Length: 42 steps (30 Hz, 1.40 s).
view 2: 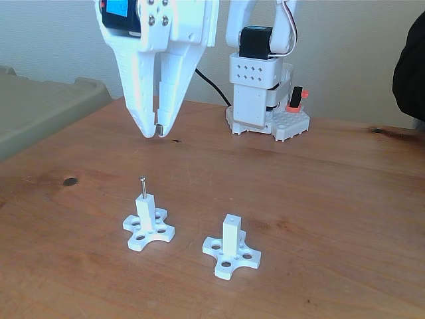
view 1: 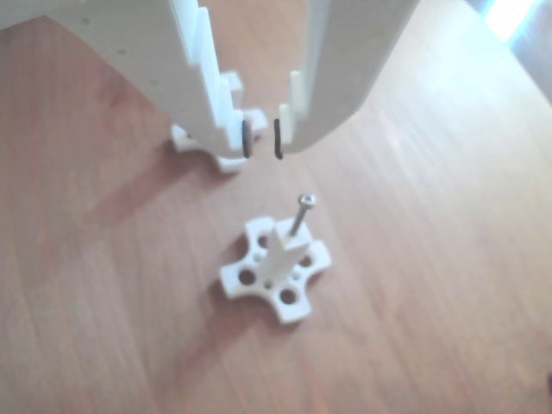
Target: Grab the screw and set it in the hole.
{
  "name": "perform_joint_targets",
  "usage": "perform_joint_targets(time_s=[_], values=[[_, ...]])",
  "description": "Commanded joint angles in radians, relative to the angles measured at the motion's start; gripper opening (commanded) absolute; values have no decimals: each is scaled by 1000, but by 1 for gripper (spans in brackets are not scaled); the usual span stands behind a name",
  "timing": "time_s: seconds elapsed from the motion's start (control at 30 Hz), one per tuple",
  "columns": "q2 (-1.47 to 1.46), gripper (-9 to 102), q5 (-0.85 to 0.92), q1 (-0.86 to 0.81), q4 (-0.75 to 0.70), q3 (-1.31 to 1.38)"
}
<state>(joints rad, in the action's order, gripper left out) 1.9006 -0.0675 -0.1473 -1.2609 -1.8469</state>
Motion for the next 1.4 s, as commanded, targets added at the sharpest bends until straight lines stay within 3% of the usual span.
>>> perform_joint_targets(time_s=[0.0, 1.37], values=[[-2, 4, -3, -8, 0, 97], [-167, 7, -12, 11, 26, 206]])
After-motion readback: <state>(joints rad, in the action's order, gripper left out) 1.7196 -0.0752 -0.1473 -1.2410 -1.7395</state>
